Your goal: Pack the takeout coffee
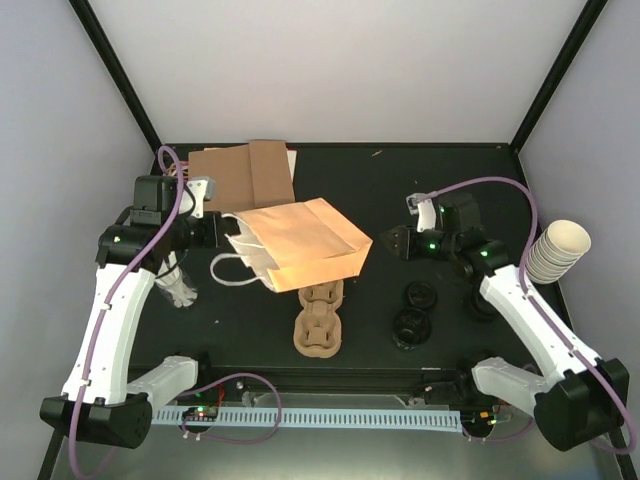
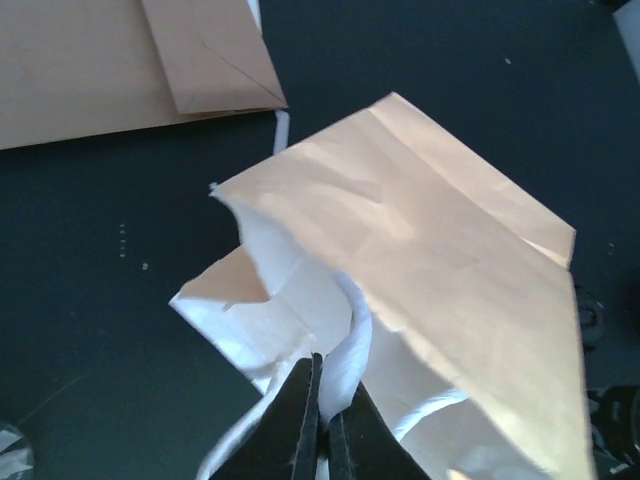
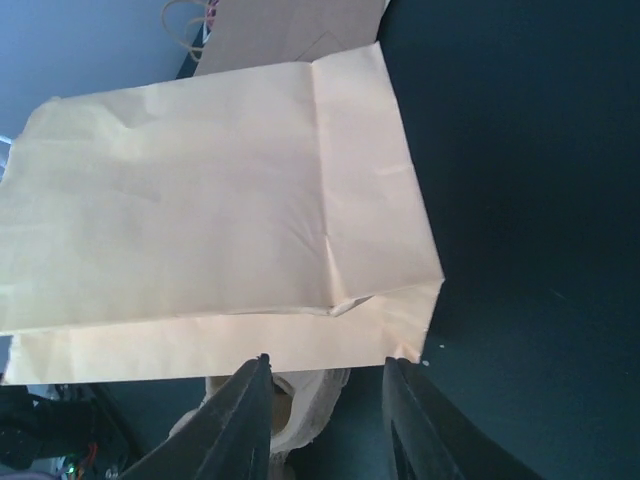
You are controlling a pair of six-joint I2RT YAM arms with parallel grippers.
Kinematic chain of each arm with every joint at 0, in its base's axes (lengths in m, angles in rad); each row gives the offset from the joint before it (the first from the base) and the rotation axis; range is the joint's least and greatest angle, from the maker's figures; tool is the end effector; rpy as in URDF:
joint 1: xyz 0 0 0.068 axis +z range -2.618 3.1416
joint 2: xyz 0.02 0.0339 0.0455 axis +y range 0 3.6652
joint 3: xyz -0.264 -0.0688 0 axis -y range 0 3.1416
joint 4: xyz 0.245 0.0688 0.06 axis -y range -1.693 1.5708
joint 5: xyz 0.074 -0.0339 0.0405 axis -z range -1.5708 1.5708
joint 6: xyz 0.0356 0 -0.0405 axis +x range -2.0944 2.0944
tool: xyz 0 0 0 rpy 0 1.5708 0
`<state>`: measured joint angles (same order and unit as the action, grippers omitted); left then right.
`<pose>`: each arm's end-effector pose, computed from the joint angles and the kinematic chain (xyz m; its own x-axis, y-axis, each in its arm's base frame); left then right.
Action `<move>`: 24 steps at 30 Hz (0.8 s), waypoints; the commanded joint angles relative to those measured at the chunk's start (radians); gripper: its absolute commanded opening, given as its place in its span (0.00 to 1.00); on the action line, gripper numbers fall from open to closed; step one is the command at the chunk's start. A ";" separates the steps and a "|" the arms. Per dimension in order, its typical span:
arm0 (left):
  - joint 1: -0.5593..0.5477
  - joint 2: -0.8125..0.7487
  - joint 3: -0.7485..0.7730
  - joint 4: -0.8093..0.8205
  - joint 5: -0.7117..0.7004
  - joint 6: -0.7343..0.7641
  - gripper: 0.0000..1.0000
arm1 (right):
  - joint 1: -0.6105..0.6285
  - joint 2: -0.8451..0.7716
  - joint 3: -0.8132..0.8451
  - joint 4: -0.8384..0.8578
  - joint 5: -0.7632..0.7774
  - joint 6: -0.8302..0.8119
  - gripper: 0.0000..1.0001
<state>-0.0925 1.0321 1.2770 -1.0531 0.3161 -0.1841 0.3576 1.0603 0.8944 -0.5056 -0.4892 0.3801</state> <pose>0.1804 -0.0278 0.3798 -0.7630 -0.1040 -0.6380 0.1647 0.9231 -0.3474 0.2050 0.0945 0.2970 -0.7837 0.0568 -0.6185 -0.3907 0.7291 0.5620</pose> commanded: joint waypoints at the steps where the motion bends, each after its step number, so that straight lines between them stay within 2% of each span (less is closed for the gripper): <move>1: 0.007 0.002 0.039 0.024 0.109 0.019 0.02 | -0.006 0.087 0.030 0.050 -0.090 0.035 0.35; 5: 0.007 -0.009 0.042 0.029 0.136 0.030 0.02 | -0.006 0.151 0.048 0.058 -0.099 0.052 0.43; 8: 0.008 -0.025 0.043 0.052 0.219 0.056 0.02 | -0.006 0.177 0.058 0.063 -0.084 0.042 0.47; 13: 0.004 -0.041 0.060 0.105 0.349 0.032 0.01 | -0.006 0.206 0.096 0.025 -0.043 0.015 0.47; 17: -0.013 -0.029 0.068 0.164 0.417 -0.034 0.01 | -0.006 0.170 0.094 0.029 -0.024 0.007 0.48; 24: -0.114 0.000 0.109 0.257 0.424 -0.140 0.02 | -0.006 0.141 0.112 -0.022 0.030 -0.027 0.49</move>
<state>-0.1558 1.0191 1.3270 -0.8978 0.6922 -0.2474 0.3573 1.2282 0.9703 -0.4980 -0.5030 0.3866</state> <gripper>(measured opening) 0.027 0.489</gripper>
